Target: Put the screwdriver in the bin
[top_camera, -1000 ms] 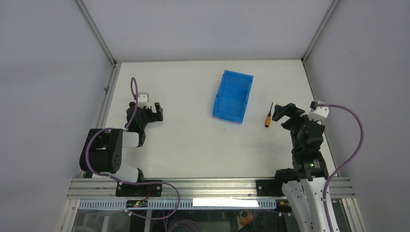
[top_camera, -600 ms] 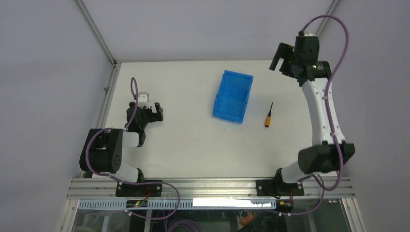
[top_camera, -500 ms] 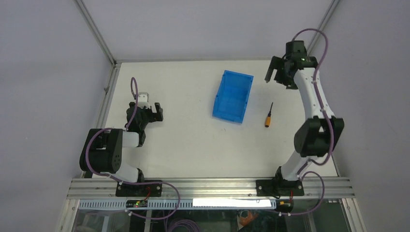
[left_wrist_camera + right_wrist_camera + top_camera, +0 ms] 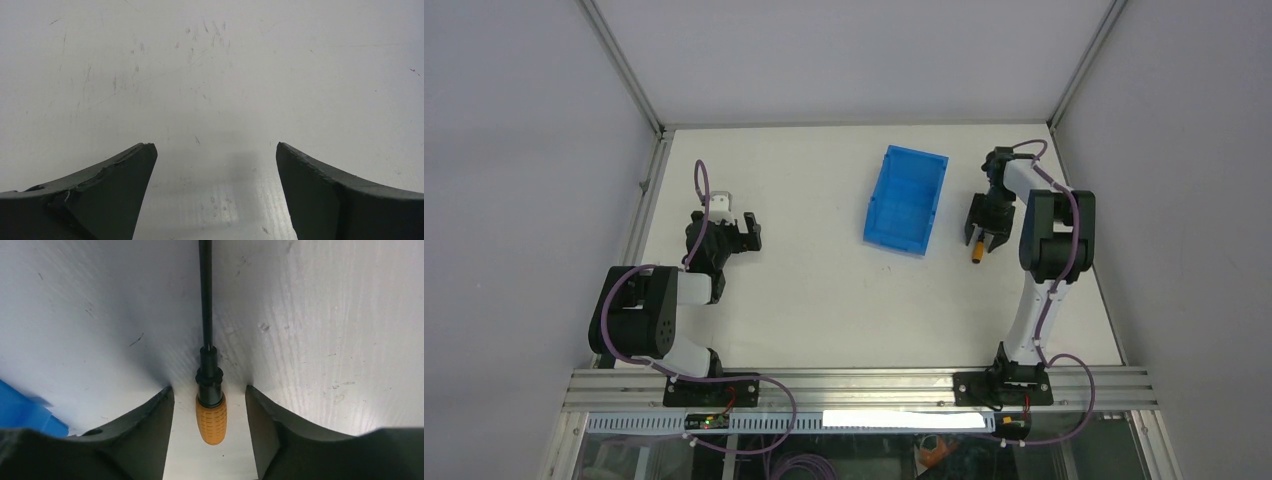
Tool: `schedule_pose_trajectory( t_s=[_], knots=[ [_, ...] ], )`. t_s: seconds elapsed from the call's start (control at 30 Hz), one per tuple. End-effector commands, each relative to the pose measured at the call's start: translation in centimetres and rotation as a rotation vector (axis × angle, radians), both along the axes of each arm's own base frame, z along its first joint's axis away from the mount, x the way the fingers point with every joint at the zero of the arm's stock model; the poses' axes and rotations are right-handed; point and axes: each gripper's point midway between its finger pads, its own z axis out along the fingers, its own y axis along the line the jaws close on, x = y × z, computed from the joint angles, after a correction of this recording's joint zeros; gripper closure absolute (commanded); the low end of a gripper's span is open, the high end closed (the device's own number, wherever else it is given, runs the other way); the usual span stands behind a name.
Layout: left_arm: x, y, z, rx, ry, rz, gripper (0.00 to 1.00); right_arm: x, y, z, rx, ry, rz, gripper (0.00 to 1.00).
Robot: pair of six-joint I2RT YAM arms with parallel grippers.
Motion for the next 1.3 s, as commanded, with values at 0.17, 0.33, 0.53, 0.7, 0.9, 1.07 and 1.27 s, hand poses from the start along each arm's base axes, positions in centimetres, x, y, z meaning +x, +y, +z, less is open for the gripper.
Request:
schedule_pose_trajectory(
  t_s=[0.17, 0.33, 0.53, 0.7, 0.9, 1.07, 1.27],
  knots=[
    [1.2, -0.1, 2.1, -0.017, -0.075, -0.013, 0.01, 0.1, -0.2, 1.6, -0.016, -0.041, 0.012, 1.00],
    [1.2, -0.1, 2.2, -0.017, -0.077, -0.013, 0.01, -0.3, 0.1, 8.8, -0.002, -0.105, 0.031, 1.00],
    [1.2, -0.1, 2.2, -0.017, -0.076, -0.013, 0.01, -1.6, 1.2, 16.3, 0.036, -0.160, 0.017, 1.00],
    [1.2, -0.1, 2.2, -0.017, -0.076, -0.013, 0.01, -1.3, 2.7, 19.5, 0.067, -0.249, 0.018, 1.00],
    [1.2, -0.1, 2.1, -0.017, -0.075, -0.013, 0.01, 0.6, 8.6, 20.7, 0.136, -0.334, 0.096, 1.00],
    [1.2, -0.1, 2.1, -0.017, -0.076, -0.013, 0.01, 3.6, 16.2, 20.8, 0.234, -0.449, 0.187, 1.00],
    [1.2, -0.1, 2.2, -0.017, -0.076, -0.013, 0.01, 7.0, 20.6, 17.5, 0.195, -0.507, 0.184, 1.00]
  ],
)
